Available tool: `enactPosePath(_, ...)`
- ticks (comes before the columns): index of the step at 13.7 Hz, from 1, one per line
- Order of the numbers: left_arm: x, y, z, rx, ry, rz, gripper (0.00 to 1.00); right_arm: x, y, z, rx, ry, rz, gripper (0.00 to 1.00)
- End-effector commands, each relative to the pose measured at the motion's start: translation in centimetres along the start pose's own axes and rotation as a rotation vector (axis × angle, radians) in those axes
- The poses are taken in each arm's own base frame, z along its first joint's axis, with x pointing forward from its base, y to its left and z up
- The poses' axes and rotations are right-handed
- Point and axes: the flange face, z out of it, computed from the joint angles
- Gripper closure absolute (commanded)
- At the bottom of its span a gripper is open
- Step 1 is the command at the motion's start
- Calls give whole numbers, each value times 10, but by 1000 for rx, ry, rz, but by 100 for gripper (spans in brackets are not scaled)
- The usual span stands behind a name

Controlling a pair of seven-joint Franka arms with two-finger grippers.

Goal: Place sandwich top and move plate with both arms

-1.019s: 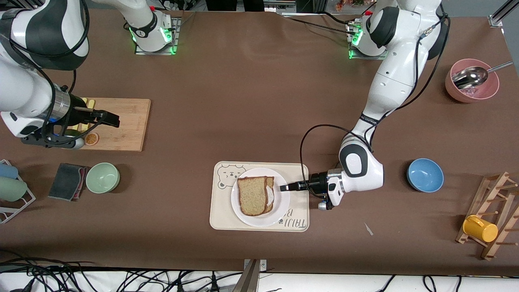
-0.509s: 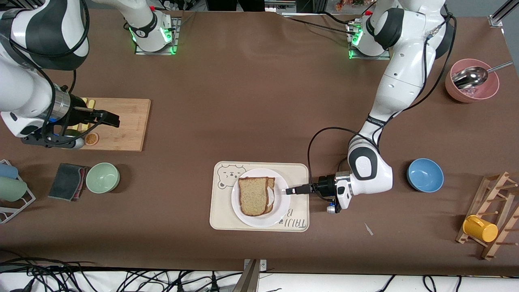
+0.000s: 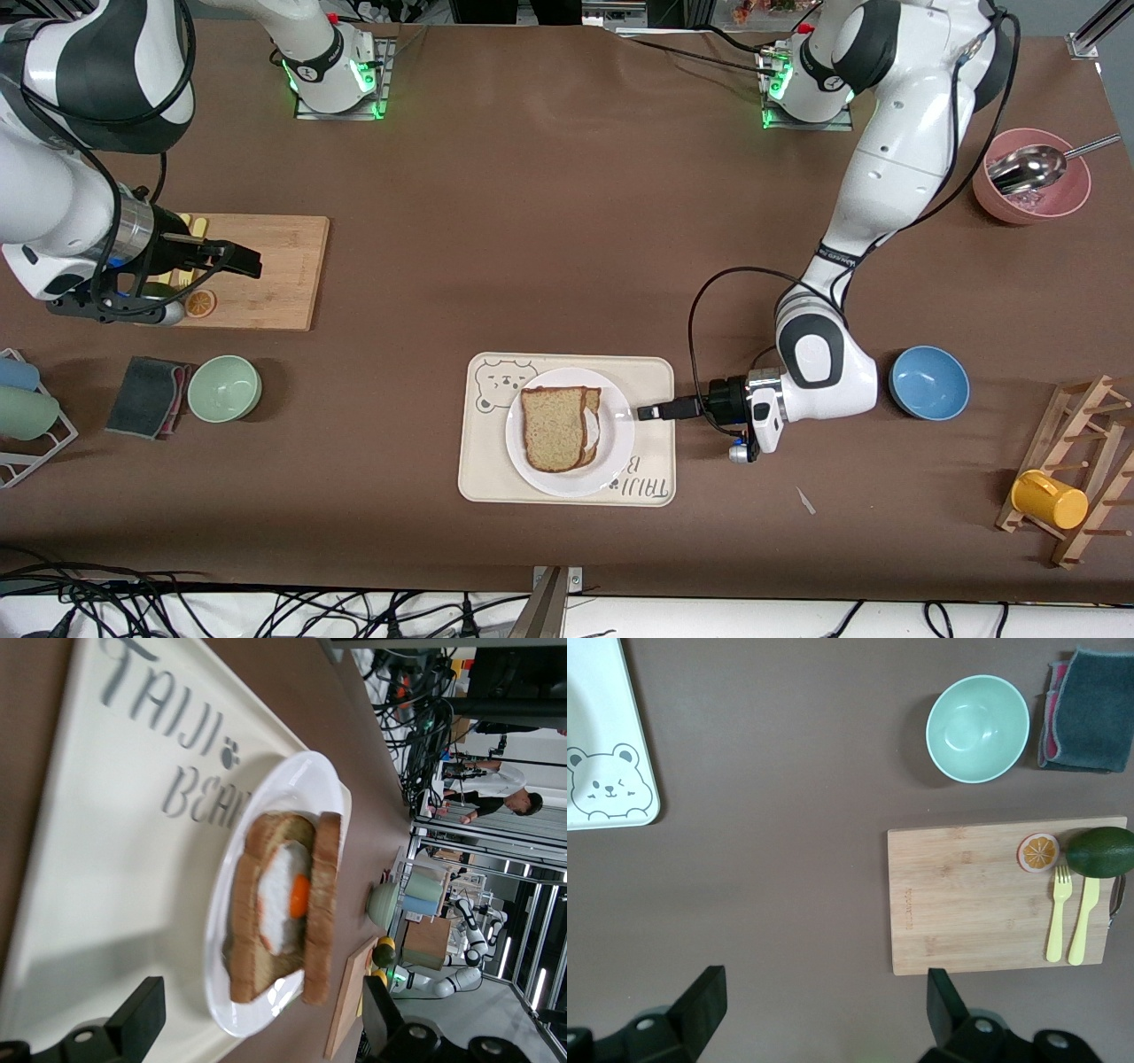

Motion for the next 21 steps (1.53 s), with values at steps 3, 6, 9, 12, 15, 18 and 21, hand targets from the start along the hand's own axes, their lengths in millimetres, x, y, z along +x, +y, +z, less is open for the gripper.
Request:
enactPosePath(3,-37,44,-61,11,-24,1,2,-5,2,-4,-4,-4,-17,0)
enactPosePath(6,-63,64,-101,46,-50,10,2,-5,2,-4,-4,-4,-17,0)
enactPosePath(9,-65,85,-163,330,-36,-39,1,-5,2,-4,-5,-4,-18,0)
enactPosePath(12,-78,120,-201,660,-19,23,0,-5,0,-5,-6,0,-22,0)
enactPosePath(15,-92,150,-271,834,-96,64,0,-7,-1,-3,-6,-17,-29,0)
enactPosePath(18,-119,182,-308,882,-117,93,0,-7,3,-5,15,-23,-20,0)
enactPosePath(21,-135,209,-348,956,-48,136,0,-8,23,-21,16,4,-26,0)
